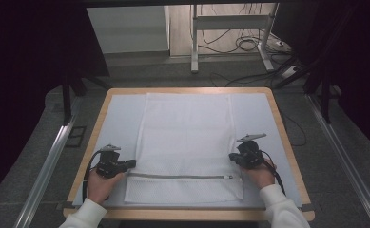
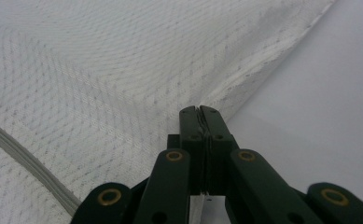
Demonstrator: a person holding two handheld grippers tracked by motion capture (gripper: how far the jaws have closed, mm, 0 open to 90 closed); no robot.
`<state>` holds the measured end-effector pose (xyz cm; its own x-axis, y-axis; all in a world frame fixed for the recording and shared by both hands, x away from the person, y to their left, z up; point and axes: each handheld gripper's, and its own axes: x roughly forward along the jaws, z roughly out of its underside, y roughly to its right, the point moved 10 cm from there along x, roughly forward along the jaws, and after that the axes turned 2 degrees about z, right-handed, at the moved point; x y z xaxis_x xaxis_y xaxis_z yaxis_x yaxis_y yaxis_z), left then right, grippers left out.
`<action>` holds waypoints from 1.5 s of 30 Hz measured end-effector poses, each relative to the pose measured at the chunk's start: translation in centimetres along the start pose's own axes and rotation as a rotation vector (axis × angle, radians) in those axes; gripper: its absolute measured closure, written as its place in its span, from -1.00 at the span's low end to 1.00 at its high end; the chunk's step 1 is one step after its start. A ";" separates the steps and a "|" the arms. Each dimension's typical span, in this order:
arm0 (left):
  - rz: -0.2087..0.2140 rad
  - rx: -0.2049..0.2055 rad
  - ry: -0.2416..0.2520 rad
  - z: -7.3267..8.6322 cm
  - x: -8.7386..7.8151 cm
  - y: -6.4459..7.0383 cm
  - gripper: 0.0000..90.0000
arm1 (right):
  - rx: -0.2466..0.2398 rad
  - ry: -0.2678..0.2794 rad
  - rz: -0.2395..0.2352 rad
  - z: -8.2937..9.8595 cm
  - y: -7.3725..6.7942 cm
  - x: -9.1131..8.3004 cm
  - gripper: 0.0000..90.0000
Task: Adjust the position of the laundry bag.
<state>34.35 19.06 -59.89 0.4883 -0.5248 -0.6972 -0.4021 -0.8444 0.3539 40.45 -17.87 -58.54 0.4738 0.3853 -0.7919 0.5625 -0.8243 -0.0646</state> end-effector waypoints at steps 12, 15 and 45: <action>-0.008 -0.007 -0.004 0.2 -0.2 -0.6 0.99 | -0.006 -0.004 -0.011 0.0 -0.7 0.2 0.94; -0.010 -0.005 -0.008 0.3 -0.1 -0.6 0.99 | -0.005 -0.003 -0.012 0.0 -0.5 0.3 0.93; -0.017 0.175 0.135 -2.8 -1.7 4.2 -0.27 | 0.011 0.177 0.014 -0.3 1.5 -3.3 -0.26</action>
<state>33.98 16.11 -55.51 0.5904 -0.5303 -0.6084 -0.5153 -0.8279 0.2215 39.93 -20.27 -55.86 0.5938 0.4400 -0.6737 0.5481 -0.8341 -0.0616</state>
